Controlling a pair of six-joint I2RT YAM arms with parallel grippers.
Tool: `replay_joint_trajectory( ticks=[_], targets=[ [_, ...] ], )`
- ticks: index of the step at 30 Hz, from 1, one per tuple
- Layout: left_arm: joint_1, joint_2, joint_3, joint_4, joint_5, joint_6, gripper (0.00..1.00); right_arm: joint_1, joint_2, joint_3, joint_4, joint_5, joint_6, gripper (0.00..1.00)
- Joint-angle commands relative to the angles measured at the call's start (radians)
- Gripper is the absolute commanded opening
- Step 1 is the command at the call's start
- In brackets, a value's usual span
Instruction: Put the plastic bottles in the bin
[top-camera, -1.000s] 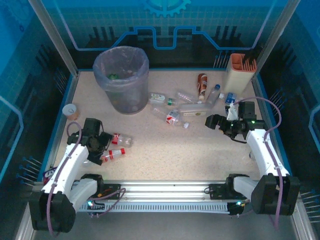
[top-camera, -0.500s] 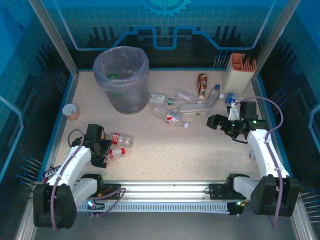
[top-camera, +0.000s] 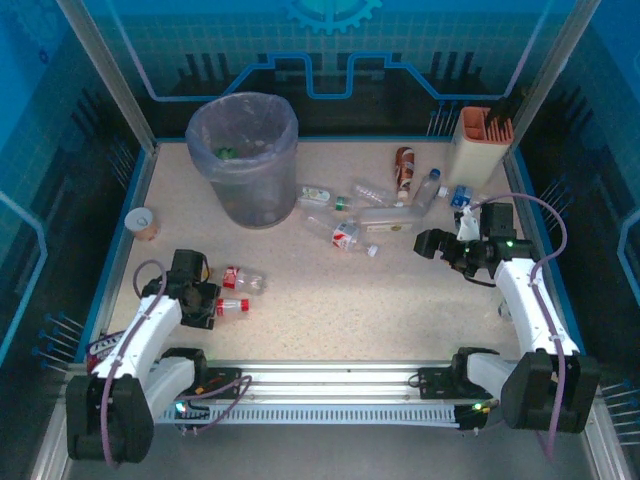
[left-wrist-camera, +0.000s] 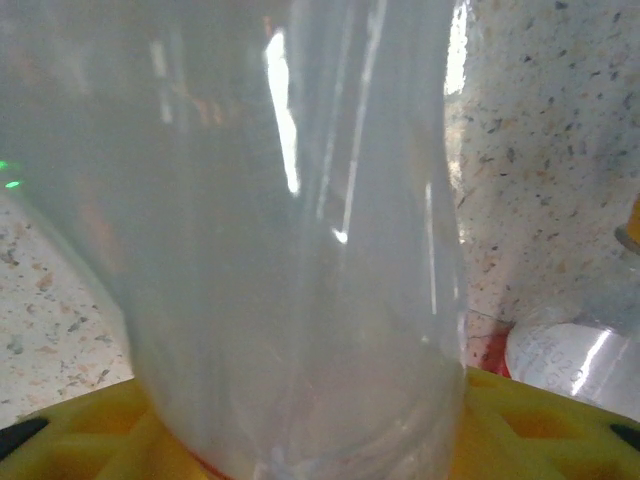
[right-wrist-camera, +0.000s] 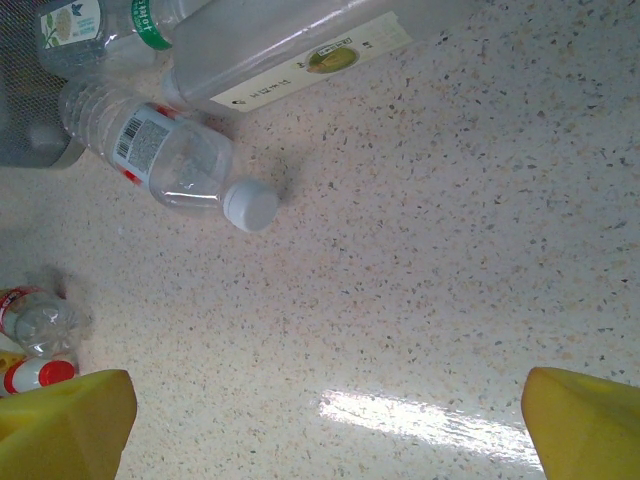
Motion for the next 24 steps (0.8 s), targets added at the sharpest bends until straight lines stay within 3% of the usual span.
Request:
replay_joint_trajectory(
  ticks=[1, 9, 15, 20, 24],
  targets=[
    [0.011, -0.056, 0.001, -0.052, -0.045, 0.001, 0.54, -0.017, 0.007, 0.015, -0.006, 0.000, 0.002, 1.00],
    [0.011, -0.161, 0.204, -0.213, -0.202, 0.130, 0.54, -0.016, 0.014, 0.012, 0.007, -0.010, 0.014, 1.00],
    [0.011, -0.092, 0.512, -0.207, -0.321, 0.356, 0.53, -0.016, 0.014, 0.007, 0.017, -0.020, 0.024, 1.00],
    [0.011, 0.003, 0.769, -0.067, -0.325, 0.589, 0.49, -0.016, -0.002, -0.002, 0.011, -0.005, 0.027, 1.00],
    [0.011, 0.015, 0.848, 0.134, -0.339, 0.735, 0.44, -0.015, -0.019, 0.001, -0.008, 0.003, 0.030, 1.00]
  ],
)
